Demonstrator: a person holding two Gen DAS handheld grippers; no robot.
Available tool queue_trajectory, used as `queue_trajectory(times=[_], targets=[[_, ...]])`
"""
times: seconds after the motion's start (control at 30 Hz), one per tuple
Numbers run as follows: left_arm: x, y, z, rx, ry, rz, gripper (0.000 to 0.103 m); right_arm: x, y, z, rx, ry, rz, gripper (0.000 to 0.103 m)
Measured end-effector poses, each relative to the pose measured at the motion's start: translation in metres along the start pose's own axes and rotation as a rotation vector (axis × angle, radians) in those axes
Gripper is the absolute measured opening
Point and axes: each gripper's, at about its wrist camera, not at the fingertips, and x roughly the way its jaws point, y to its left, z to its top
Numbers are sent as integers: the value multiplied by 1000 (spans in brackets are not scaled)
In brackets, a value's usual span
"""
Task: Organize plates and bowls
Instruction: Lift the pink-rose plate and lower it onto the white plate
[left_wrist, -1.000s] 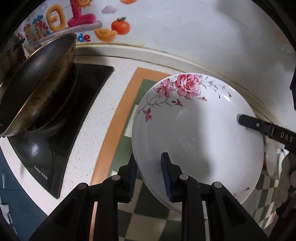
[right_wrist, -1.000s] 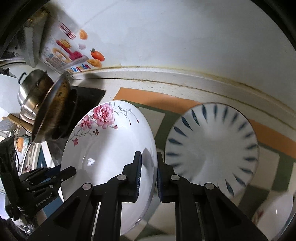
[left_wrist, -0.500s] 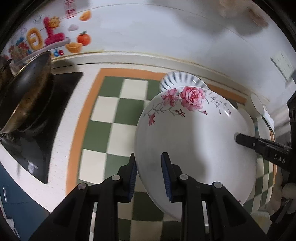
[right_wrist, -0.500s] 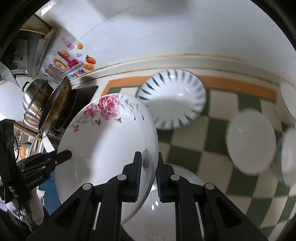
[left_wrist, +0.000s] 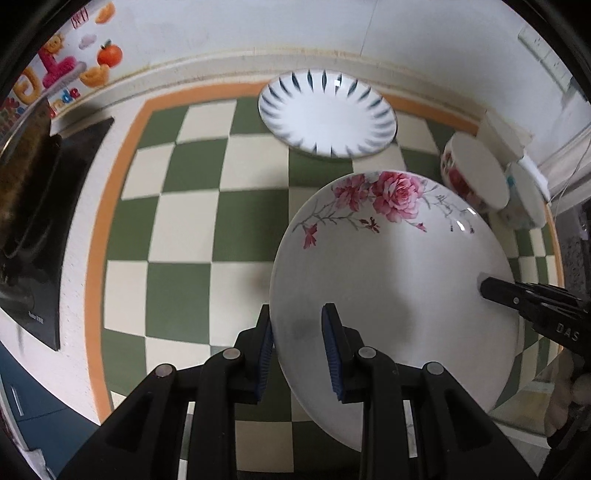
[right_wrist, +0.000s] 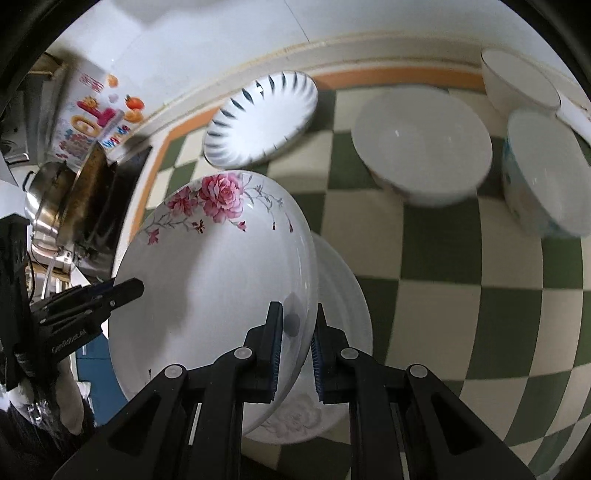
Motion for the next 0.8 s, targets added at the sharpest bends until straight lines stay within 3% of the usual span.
queue_trajectory(times=[0.23,0.8], targets=[[21,-3,-8,11,51,14,23,23,-12,-16,22,64,-7,16],[42,-13,-16,67,117,37,23,41,-18,-30,45,126,-20,16]])
